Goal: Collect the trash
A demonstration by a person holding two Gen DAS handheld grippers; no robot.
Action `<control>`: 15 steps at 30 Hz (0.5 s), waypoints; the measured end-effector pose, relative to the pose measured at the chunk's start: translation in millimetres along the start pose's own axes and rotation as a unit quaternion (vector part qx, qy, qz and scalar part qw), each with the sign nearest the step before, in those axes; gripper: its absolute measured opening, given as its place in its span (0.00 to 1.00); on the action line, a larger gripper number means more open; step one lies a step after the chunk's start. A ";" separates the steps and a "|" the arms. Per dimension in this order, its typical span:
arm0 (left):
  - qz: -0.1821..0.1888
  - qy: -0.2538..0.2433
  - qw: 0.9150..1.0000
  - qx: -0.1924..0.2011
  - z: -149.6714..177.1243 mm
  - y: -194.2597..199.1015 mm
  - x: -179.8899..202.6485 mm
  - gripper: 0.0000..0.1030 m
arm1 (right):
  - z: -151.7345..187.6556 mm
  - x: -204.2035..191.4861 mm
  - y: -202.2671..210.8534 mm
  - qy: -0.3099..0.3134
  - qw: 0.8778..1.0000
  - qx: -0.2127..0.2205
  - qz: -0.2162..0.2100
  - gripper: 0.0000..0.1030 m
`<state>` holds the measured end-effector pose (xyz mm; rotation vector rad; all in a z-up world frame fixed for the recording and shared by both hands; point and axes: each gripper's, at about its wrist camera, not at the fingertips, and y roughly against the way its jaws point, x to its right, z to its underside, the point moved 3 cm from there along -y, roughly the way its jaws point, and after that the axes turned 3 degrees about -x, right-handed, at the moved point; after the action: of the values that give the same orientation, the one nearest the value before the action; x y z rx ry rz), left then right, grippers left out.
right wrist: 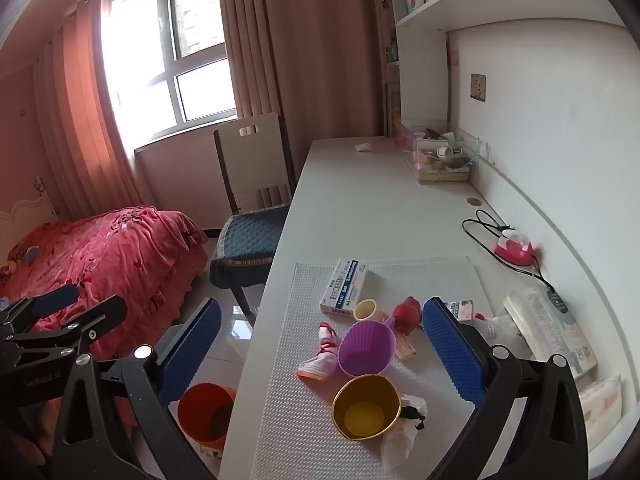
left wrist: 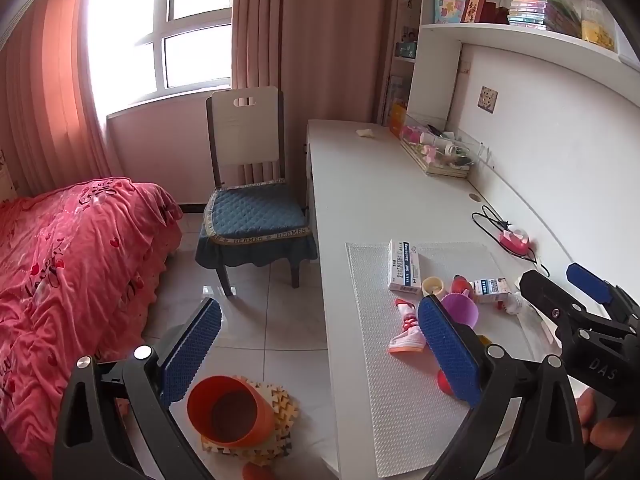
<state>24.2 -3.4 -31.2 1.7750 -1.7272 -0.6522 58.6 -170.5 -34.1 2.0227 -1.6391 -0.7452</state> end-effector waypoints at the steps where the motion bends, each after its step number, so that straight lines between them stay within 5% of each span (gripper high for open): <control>1: -0.001 0.000 1.000 0.000 -0.7 -0.2 0.6 0.95 | -0.2 0.2 -0.1 0.000 1.000 0.000 0.000 0.95; 15: -0.001 -0.001 1.000 -0.005 0.3 -2.7 -2.4 0.95 | -1.1 0.5 -1.9 -0.001 1.000 -0.003 0.000 0.95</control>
<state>25.8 -1.0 -33.4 1.7698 -1.7207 -0.6619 60.8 -170.5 -34.4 2.0196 -1.6359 -0.7525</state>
